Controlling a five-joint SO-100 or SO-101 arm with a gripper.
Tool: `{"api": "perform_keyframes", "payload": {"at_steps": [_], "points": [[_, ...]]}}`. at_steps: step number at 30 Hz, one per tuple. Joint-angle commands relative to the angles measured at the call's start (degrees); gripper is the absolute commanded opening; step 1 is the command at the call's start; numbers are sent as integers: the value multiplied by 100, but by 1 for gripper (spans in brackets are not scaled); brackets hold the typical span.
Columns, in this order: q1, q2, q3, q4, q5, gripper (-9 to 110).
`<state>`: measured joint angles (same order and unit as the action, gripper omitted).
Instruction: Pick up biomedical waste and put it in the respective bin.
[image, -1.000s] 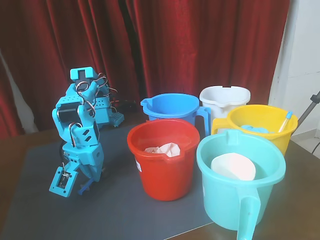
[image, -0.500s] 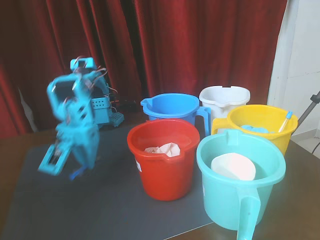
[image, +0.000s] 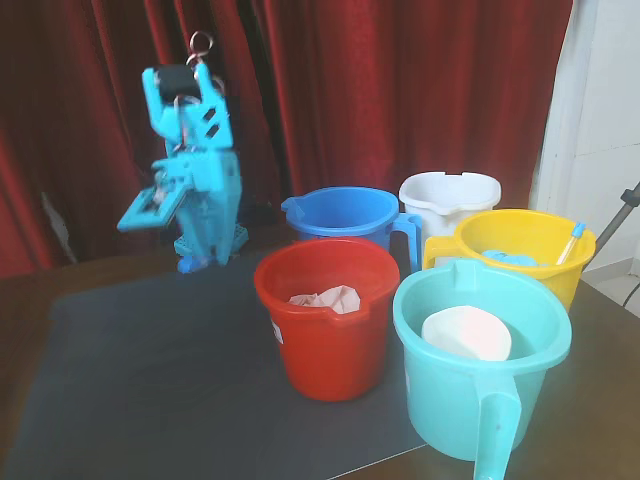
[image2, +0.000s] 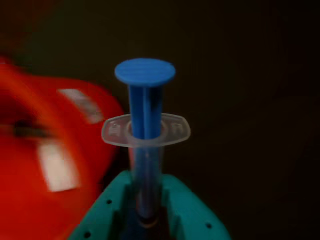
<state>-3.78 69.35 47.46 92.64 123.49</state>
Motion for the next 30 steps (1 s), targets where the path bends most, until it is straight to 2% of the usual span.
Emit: {"api": "perform_keyframes", "payload": {"at_steps": [1,11,25,30], "points": [[-272,475,-457,1872,202,0],[-1160,343,-1521,1670,1178,0],[-1573,-2259,-4184,1529,1784,0],[-1573,-2470,-4342,1538,1784,0]]}}
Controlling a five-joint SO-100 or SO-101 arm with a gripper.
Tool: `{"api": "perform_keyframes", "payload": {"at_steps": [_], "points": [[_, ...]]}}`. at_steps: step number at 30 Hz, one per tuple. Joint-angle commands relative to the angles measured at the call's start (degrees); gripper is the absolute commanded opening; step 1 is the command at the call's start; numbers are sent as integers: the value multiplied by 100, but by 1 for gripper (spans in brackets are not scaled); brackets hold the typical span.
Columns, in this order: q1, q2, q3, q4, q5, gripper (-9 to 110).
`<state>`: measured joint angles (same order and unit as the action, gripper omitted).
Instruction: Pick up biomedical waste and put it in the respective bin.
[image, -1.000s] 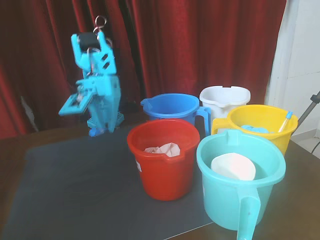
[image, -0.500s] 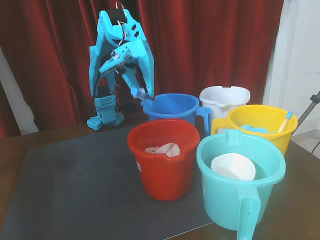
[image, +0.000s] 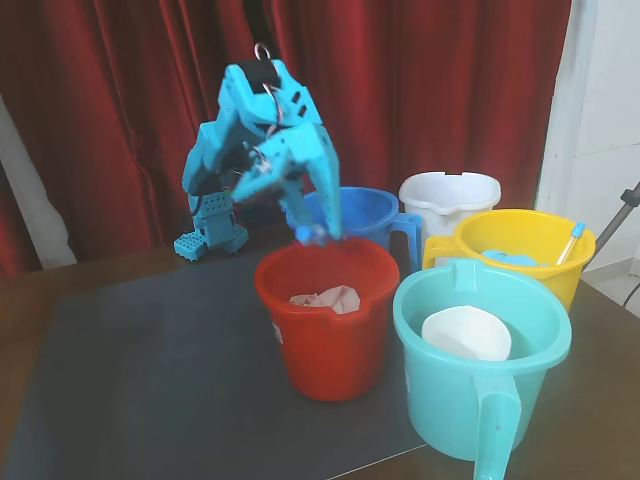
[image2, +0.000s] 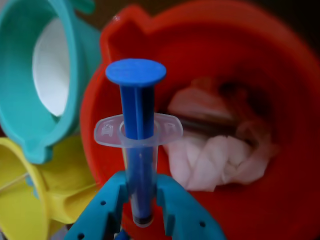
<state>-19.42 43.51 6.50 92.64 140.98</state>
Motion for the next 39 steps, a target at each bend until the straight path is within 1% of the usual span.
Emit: {"api": "perform_keyframes", "payload": {"at_steps": [1,8,13,16,19,21,25,27,33,37,39], "points": [[-9,123,-229,1538,35,0],[26,123,-255,1846,-9,0],[44,123,-255,1837,-26,0],[44,123,-264,1802,-404,0],[44,132,-264,1828,-527,1],[26,132,-264,1837,-527,4],[-9,132,-264,1784,-510,20],[-9,132,-264,1793,-501,23],[9,149,-264,1854,-519,21],[18,712,-114,1890,-765,11],[44,1248,396,1890,-905,3]]}}
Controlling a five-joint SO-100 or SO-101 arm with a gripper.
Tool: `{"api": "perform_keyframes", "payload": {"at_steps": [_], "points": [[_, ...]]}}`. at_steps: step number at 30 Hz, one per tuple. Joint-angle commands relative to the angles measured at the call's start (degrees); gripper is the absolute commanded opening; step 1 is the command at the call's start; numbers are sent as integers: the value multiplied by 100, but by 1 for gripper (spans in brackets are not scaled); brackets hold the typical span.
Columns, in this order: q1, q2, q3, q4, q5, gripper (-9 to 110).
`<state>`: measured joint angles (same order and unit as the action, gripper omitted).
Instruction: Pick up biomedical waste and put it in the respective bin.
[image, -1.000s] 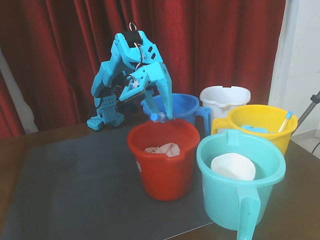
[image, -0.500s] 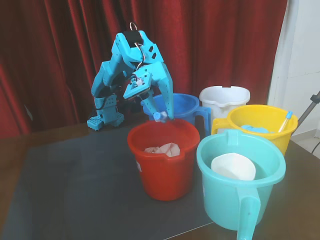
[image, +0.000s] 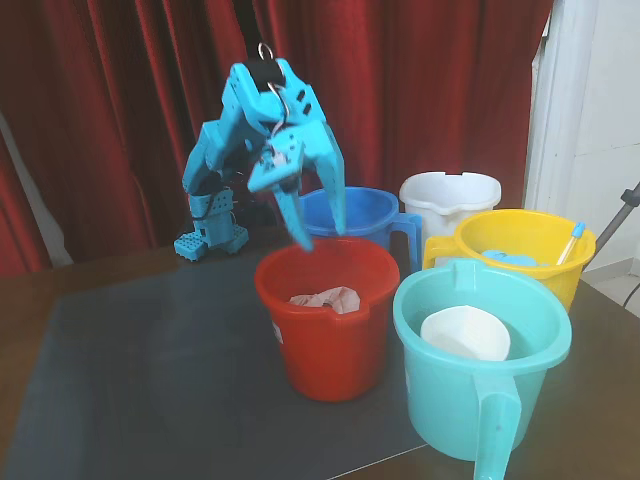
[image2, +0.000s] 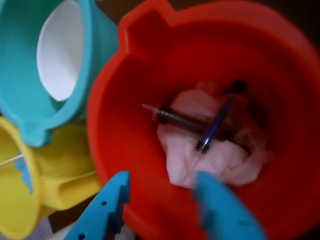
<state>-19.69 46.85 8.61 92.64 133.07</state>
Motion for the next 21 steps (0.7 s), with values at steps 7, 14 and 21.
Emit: {"api": "perform_keyframes", "payload": {"at_steps": [7,14,21], "points": [[396,3331,2241,1890,-773,0],[984,5801,3929,1890,-2883,0],[2408,7207,4166,1872,-7242,0]]}}
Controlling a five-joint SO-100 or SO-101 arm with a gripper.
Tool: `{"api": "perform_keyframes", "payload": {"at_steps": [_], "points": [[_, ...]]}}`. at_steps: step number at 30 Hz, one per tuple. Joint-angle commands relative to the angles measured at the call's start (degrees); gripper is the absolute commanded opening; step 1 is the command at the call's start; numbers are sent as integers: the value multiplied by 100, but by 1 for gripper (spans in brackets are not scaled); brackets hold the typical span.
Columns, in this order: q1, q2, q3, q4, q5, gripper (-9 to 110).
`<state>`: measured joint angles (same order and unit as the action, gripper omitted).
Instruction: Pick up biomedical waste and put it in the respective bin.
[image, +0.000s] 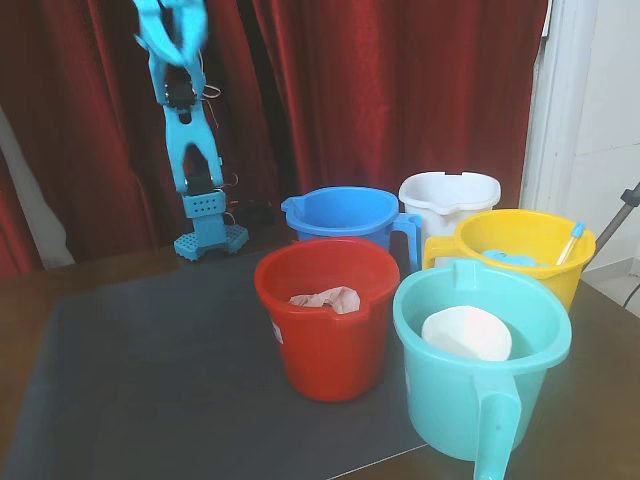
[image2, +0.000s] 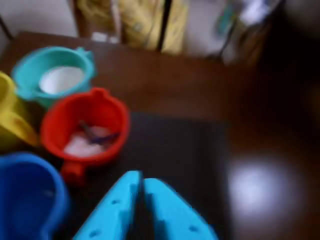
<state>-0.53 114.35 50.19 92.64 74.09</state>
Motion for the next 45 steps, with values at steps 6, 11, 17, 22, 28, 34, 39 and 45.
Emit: {"api": "perform_keyframes", "payload": {"at_steps": [6,11,17,22,28,34,39,45], "points": [[1204,967,88,1863,-4808,0],[1213,1881,940,1811,-6750,0],[1204,3929,4122,316,-6820,0],[633,6328,7550,-1538,-6820,0],[325,6407,9281,-2496,-6812,0],[290,6530,10362,-2733,-6820,0],[290,6557,11276,-3401,-7286,0],[290,6557,11804,-3841,-7497,-1]]}}
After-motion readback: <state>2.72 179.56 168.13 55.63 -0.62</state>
